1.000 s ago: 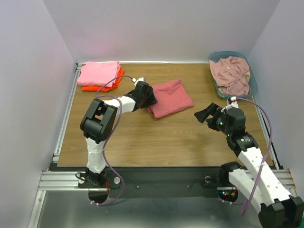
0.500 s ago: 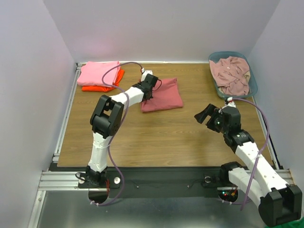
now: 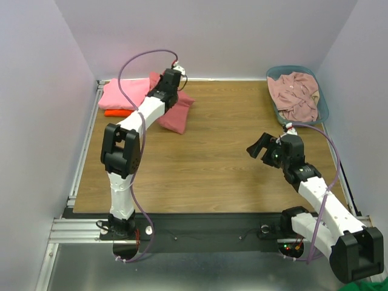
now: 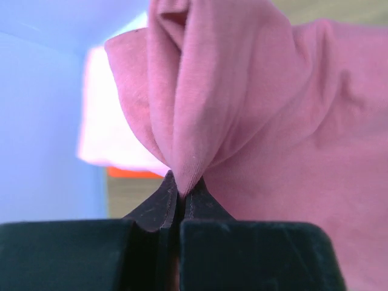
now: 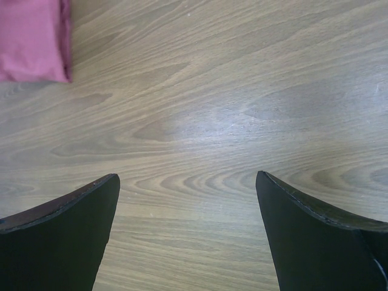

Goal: Fold and stack the t-shirts
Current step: Neatly place the folded tshirt to the corner

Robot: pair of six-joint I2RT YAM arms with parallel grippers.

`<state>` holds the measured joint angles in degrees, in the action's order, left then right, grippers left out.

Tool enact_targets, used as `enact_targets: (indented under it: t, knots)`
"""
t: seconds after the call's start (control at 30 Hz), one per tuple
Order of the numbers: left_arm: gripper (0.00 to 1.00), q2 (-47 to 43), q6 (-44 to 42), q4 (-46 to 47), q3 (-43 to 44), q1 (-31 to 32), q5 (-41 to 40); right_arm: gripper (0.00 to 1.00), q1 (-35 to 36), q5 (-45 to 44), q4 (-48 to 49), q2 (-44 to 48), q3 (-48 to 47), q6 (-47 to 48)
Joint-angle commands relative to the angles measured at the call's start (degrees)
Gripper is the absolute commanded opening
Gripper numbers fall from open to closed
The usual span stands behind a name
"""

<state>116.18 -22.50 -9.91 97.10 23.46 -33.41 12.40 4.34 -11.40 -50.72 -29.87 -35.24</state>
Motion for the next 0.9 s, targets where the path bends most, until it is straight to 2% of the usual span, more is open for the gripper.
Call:
enact_targets:
  t: [0.0, 0.17, 0.3, 0.43, 0.87]
  knots:
    - [0.00, -5.3, -10.8, 4.0, 6.6, -3.2, -0.5, 1.00, -0.1, 0.0, 3.8, 0.0, -1.2, 1.9]
    - [0.00, -2.9, -13.4, 3.7, 13.2, -6.8, 1.2, 1.00, 0.0, -0.9, 3.8, -1.2, -1.2, 1.9]
    - [0.00, 0.8, -14.9, 3.2, 19.3, -8.9, -0.5, 1.00, -0.1, -0.3, 3.8, -2.3, -1.2, 1.8]
    - [0.00, 3.3, -13.0, 3.8, 25.7, -10.7, 0.7, 1.00, -0.1, -0.6, 4.0, -3.4, -1.4, 1.8]
    - [0.00, 9.0, -10.0, 5.8, 25.9, -15.6, -1.3, 1.00, -0.1, -2.7, 4.1, -6.8, -1.8, 1.9]
